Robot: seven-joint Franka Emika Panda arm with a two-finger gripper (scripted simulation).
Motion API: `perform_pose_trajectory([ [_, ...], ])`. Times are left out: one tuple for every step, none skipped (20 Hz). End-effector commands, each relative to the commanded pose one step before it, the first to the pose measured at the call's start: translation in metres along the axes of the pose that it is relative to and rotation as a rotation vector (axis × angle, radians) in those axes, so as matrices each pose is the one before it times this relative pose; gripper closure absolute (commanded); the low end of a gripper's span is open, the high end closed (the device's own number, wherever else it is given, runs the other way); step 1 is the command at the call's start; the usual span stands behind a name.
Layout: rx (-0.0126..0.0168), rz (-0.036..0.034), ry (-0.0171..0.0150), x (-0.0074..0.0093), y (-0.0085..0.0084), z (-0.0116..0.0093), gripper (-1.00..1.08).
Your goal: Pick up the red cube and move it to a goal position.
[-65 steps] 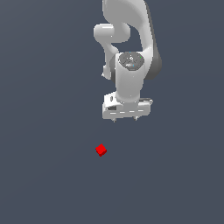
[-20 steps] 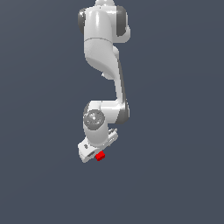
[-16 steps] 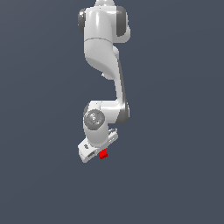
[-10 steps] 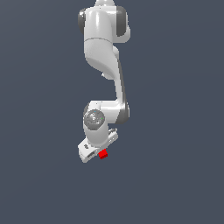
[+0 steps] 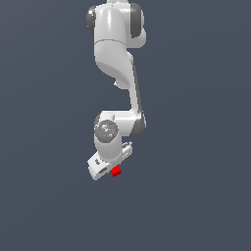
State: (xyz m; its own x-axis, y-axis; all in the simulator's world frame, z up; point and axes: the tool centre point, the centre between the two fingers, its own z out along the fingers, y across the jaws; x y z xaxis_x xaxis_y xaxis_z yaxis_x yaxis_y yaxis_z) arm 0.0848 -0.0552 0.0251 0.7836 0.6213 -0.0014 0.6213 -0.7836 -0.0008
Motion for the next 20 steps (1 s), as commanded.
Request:
perform_pose_trajectory([
  [-0.00091,-0.00014,0.00095,-0.00220,-0.00388,-0.00495,1.08],
  [0.00000,0.00000,0.00000,-0.00134,-0.00214,-0.00222,1.08],
  [0.00000,0.00000,0.00000,-0.00148,-0.00238,-0.00248,1.08],
  [0.00000,0.00000,0.00000,-0.00163,-0.00264,-0.00277,1.08],
  [0.00000,0.00000,0.00000,-0.00175,-0.00287,-0.00304,1.08],
  [0.00000,0.00000,0.00000,-0.00169,-0.00278,-0.00298,1.08],
  [0.00000,0.00000,0.00000,-0.00157,-0.00261,-0.00282,1.08],
  [-0.00026,-0.00064,-0.00001,-0.00116,-0.00277,-0.00275,1.08],
  [0.00000,0.00000,0.00000,-0.00134,-0.00224,-0.00243,1.08],
  [0.00000,0.00000,0.00000,-0.00122,-0.00203,-0.00222,1.08],
  [0.00000,0.00000,0.00000,-0.00109,-0.00182,-0.00199,1.08],
  [0.00000,0.00000,0.00000,-0.00095,-0.00161,-0.00177,1.08],
  [0.00000,0.00000,0.00000,-0.00081,-0.00138,-0.00154,1.08],
  [0.00000,0.00000,0.00000,-0.00066,-0.00116,-0.00131,1.08],
  [0.00000,0.00000,0.00000,-0.00051,-0.00093,-0.00108,1.08],
  [0.00000,0.00000,0.00000,-0.00036,-0.00069,-0.00085,1.08],
  [0.00000,0.00000,0.00000,-0.00020,-0.00046,-0.00062,1.08],
  [0.00000,0.00000,0.00000,-0.00004,-0.00022,-0.00039,1.08],
  [0.00000,0.00000,0.00000,0.00011,0.00002,-0.00016,1.08],
  [0.00042,-0.00018,0.00052,0.00014,0.00002,-0.00007,1.08],
])
